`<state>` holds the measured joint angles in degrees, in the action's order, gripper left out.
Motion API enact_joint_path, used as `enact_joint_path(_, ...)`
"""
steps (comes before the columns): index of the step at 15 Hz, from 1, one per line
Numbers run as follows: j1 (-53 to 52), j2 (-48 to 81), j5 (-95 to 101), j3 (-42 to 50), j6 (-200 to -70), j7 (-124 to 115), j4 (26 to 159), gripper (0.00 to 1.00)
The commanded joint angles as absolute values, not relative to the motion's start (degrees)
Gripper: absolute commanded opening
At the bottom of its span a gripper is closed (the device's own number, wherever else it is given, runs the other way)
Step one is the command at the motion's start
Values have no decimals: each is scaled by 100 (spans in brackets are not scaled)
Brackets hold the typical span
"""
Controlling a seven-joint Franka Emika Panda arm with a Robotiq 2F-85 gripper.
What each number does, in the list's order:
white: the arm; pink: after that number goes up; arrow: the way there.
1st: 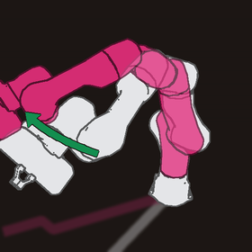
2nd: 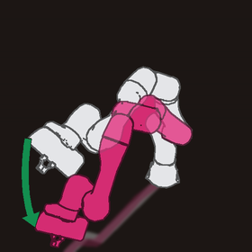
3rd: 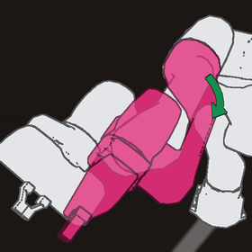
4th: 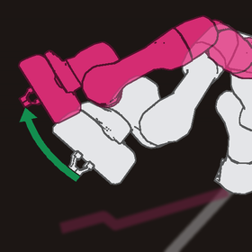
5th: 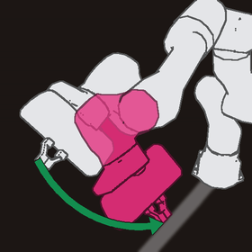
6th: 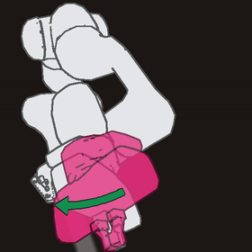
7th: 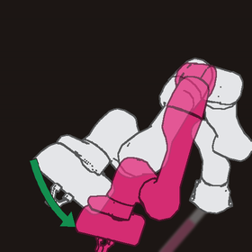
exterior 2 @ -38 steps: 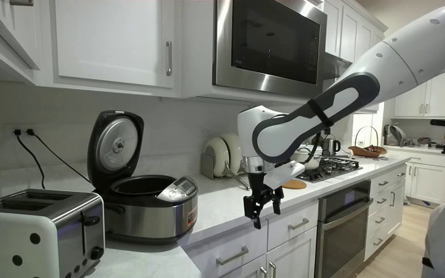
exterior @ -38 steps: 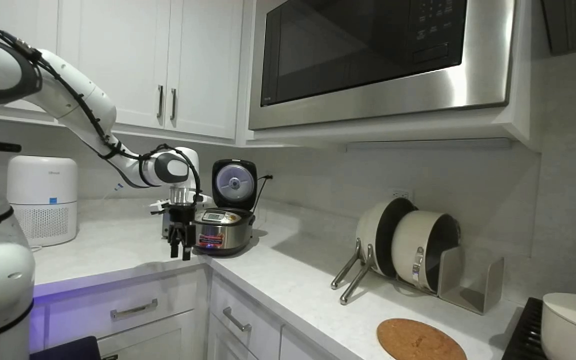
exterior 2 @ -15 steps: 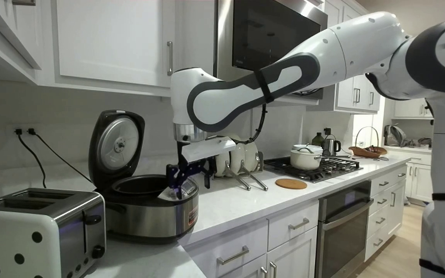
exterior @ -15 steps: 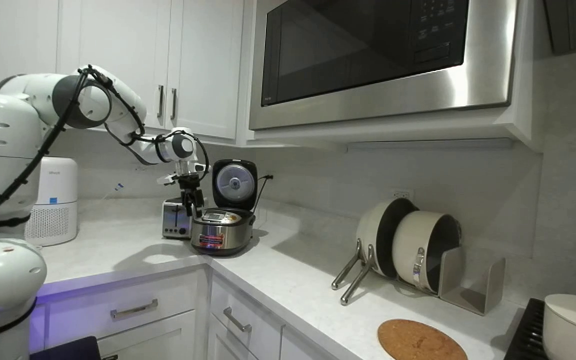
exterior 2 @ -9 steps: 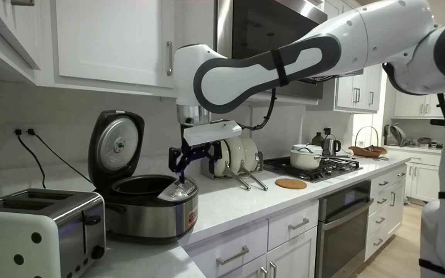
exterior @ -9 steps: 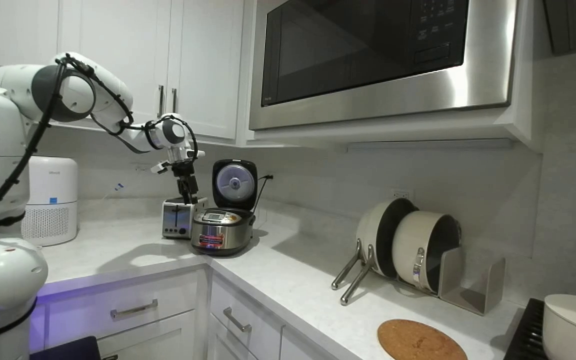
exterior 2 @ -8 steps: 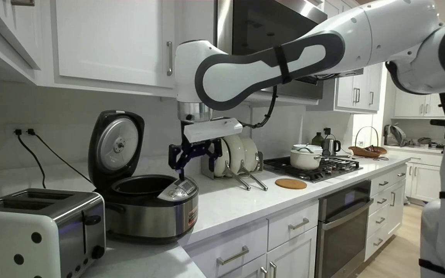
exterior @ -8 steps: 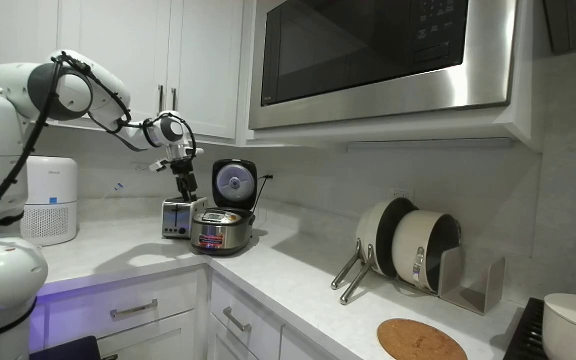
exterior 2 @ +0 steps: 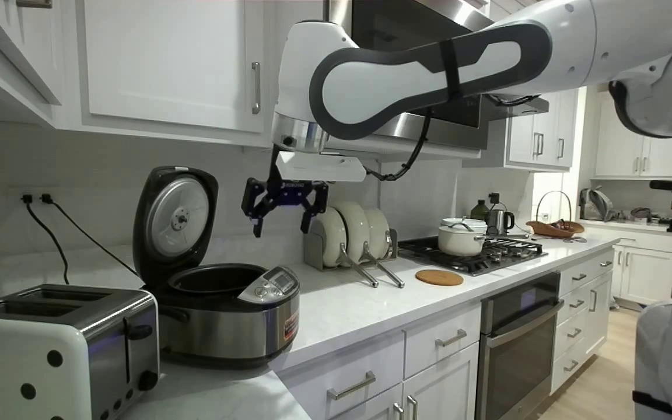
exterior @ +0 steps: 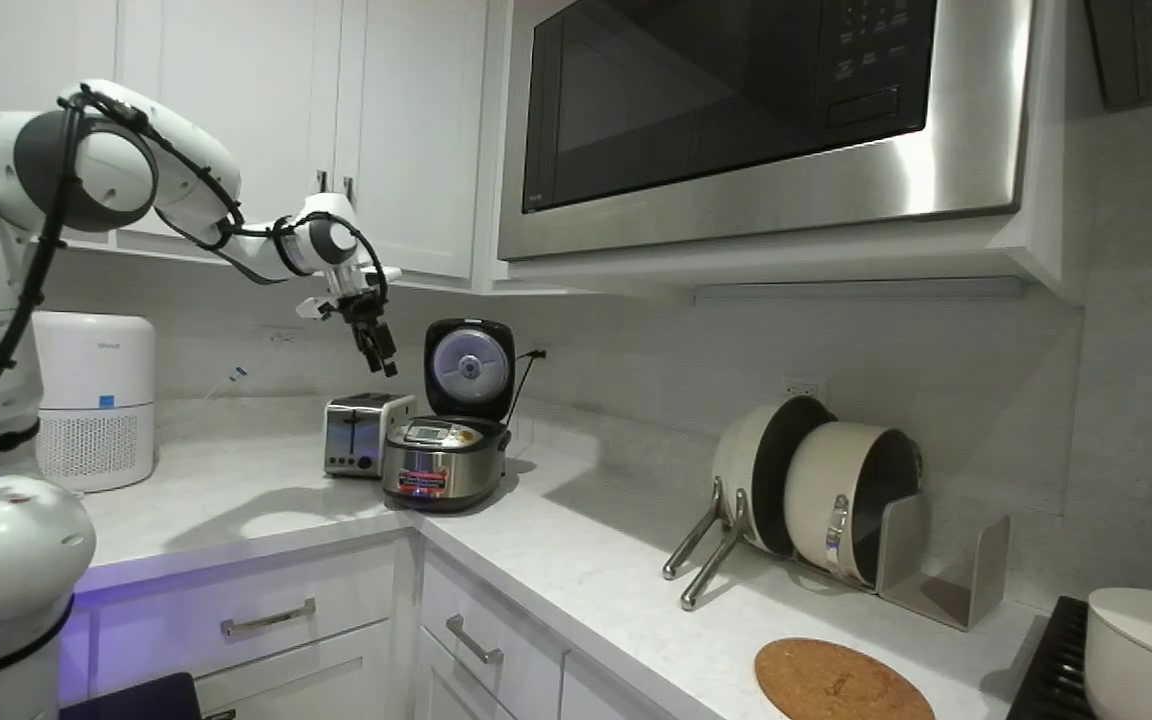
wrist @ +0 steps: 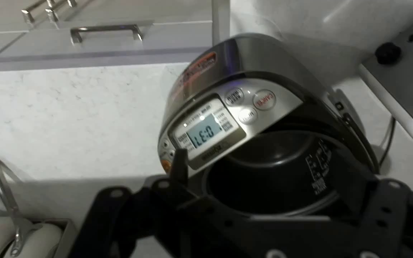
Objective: Close the cooker
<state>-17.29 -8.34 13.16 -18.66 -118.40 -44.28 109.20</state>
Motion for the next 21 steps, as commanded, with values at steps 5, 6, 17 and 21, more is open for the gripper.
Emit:
enact_joint_path(5, -1538, -1619, 811, -1831, -14529, -4241, 12082, 100)
enact_joint_path(6, -1514, -1671, 771, -1840, -14917, -4220, 12251, 100)
enact_joint_path(17, -1307, -1553, 809, -2065, -15412, -4293, 12379, 100)
enact_joint_path(21, -1306, -1463, 940, -2119, -15663, -4164, 12189, 100)
